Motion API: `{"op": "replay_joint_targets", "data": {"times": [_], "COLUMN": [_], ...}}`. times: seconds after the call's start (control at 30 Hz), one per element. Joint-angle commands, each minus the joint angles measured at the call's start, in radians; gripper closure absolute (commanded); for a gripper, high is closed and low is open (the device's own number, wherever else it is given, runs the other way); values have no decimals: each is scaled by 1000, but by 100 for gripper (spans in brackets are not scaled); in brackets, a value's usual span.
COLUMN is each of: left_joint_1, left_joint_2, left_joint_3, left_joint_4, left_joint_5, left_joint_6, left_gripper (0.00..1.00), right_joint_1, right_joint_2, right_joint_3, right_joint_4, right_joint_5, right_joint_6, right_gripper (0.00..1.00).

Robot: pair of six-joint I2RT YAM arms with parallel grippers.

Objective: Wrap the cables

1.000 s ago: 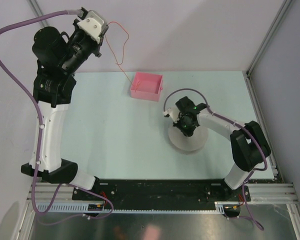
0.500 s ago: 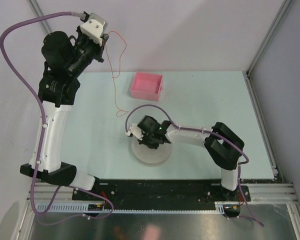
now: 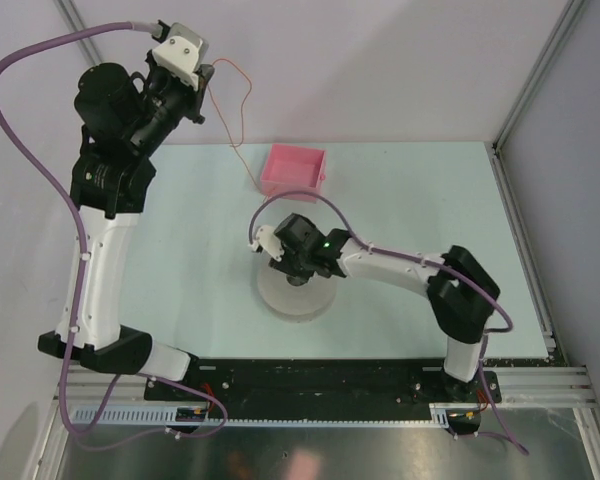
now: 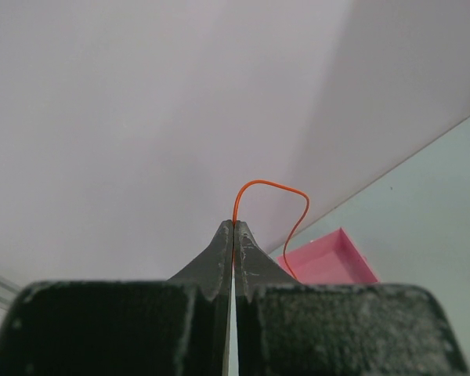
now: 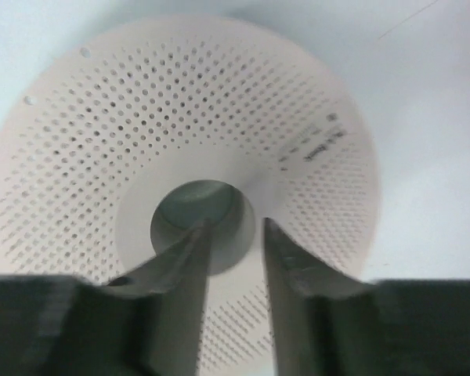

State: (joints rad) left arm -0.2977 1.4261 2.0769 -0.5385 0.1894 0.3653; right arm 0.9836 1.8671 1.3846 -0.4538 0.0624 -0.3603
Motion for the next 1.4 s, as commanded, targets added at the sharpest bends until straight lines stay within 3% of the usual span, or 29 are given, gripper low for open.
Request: {"op": "replay_joint_targets", "data": {"times": [0.0, 0.1, 0.23, 0.47, 0.67, 0.97, 1.07, 1.27, 1.3, 1.37], "left_joint_1": [2, -7, -28, -81, -152, -266, -288, -293, -293, -292], "left_joint_2": [21, 41, 61, 72, 102, 197, 234, 294, 303, 326], "left_joint_3": [99, 134, 164, 184, 241, 340, 368, 399, 395, 384], "left_joint_4": [28, 28, 29, 30, 30, 31, 36, 58, 61, 69], "left_joint_5": [19, 32, 63, 189, 246, 353, 362, 334, 323, 296], "left_joint_6": [-24, -24, -39, -110, -170, -246, -268, -312, -320, -335], "left_gripper": [100, 100, 100, 100, 100, 100, 100, 100, 100, 100], "right_joint_1": [-40, -88, -205, -471, -447, -415, -419, -493, -508, -539], "right_joint_2": [-207, -302, -384, -476, -495, -422, -407, -436, -451, -491], "right_joint_3": [41, 42, 54, 66, 64, 33, 30, -22, -32, -57], "right_joint_4": [36, 46, 47, 131, 217, 302, 295, 266, 258, 244], "right_joint_5": [-67, -140, -232, -552, -677, -730, -722, -752, -764, -801], "right_joint_6": [-6, -14, 11, 152, 219, 278, 284, 327, 334, 349], "right_gripper": [53, 36, 27, 9, 4, 2, 10, 82, 91, 98]}}
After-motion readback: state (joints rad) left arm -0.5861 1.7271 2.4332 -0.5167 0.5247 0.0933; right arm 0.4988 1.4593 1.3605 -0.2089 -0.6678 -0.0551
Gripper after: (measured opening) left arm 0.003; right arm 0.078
